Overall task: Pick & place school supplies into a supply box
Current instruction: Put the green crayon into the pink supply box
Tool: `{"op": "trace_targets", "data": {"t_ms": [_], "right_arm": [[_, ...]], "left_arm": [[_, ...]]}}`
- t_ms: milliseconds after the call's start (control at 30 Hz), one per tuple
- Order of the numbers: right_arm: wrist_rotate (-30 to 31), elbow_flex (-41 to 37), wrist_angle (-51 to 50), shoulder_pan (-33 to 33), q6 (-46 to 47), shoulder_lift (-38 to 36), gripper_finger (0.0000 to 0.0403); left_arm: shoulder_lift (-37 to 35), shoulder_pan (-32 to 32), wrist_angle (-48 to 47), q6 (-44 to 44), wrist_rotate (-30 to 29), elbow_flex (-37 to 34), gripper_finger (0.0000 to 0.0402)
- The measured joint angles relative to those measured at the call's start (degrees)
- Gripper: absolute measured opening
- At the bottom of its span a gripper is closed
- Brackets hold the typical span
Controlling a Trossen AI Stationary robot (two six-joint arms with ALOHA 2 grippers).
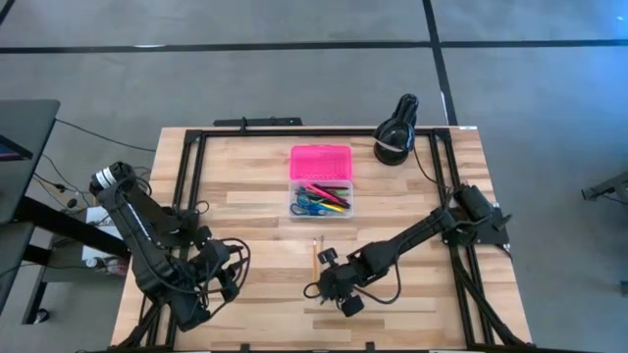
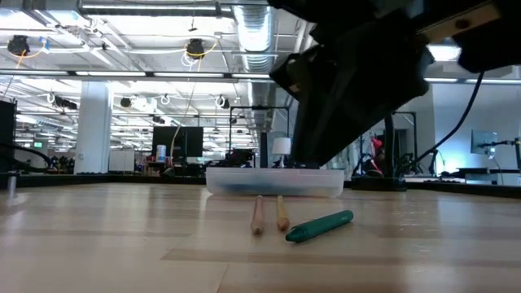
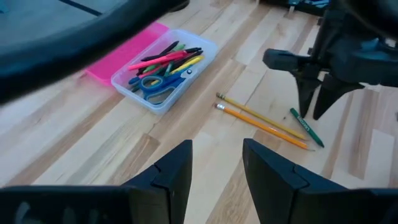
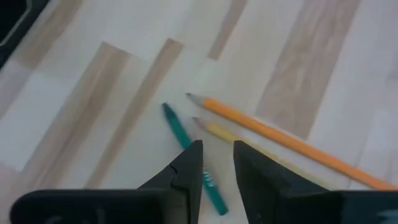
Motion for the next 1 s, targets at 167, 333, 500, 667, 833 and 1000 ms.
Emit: {"op": "trace_targets", "data": {"t_ms": [167, 333, 500, 667, 833, 1000], "right_arm": [[-0.55, -0.11, 0.56, -0.75, -0.77, 1.11, 0.0114], [-1.33, -0.13, 1.38, -0.18, -0.82, 2.05, 0.0147], [-1.09, 0.03, 2.32, 0.07, -1.26, 1.97, 0.0161], [-1.09, 0.06, 2.74, -0.01, -1.71, 2.94, 0.0156], [-1.75, 0.05, 2.18, 0.69, -1.2, 5.51, 0.0146], [-0.55, 0.04, 2.25, 1.42, -0.79, 5.53, 0.0138]], "left_arm": [[0.0, 0.0, -0.04, 0.0, 0.02, 0.0, 0.0137], [0.0, 0.0, -0.18, 0.0, 0.07, 0.0, 0.0137], [0.0, 0.0, -0.21, 0.02, 0.11, 0.0, 0.0137], [0.0, 0.0, -0.25, 0.02, 0.07, 0.0, 0.0137], [0.0, 0.0, -0.2, -0.11, 0.11, 0.0, 0.0137], [0.0, -0.21, -0.04, -0.46, 0.46, 0.0, 0.0137]]}}
